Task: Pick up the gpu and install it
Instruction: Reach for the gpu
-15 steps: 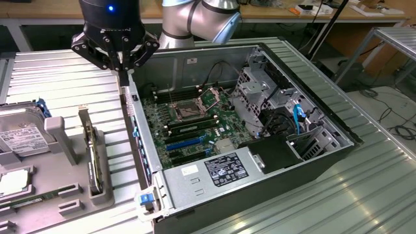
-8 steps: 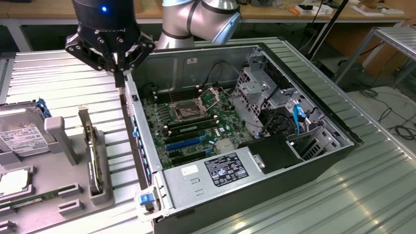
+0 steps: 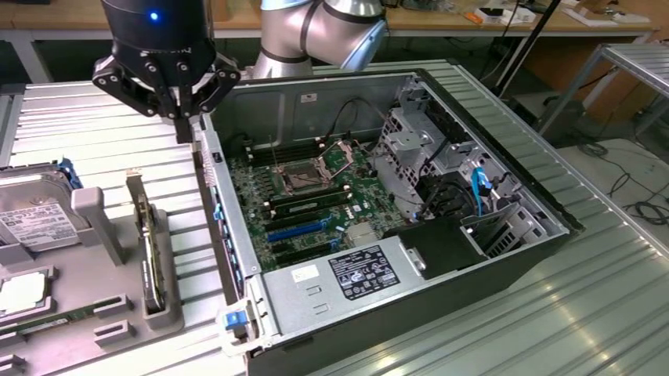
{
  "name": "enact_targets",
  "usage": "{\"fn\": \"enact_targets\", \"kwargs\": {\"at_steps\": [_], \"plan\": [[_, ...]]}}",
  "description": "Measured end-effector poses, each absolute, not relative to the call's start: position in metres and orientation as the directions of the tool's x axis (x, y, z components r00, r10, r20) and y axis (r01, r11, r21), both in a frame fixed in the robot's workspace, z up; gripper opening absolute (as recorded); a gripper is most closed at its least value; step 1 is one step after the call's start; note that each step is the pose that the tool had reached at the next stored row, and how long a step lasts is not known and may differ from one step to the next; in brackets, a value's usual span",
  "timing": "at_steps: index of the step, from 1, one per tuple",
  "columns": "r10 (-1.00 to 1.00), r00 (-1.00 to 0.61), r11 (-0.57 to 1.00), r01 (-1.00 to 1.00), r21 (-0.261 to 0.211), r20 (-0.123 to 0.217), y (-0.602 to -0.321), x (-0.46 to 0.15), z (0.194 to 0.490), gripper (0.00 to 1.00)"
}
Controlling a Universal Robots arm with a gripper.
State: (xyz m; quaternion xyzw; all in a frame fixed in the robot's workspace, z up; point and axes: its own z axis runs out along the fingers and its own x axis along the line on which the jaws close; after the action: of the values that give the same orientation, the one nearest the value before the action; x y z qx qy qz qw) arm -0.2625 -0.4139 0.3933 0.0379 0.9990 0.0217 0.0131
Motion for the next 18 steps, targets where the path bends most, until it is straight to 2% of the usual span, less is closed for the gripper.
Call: {"fn": "enact_targets", "kwargs": {"at_steps": [18], "plan": [[0.076, -0.997, 0.996, 0.075, 0.044, -0.024, -0.422, -0.285, 0.393, 0.11]]}}
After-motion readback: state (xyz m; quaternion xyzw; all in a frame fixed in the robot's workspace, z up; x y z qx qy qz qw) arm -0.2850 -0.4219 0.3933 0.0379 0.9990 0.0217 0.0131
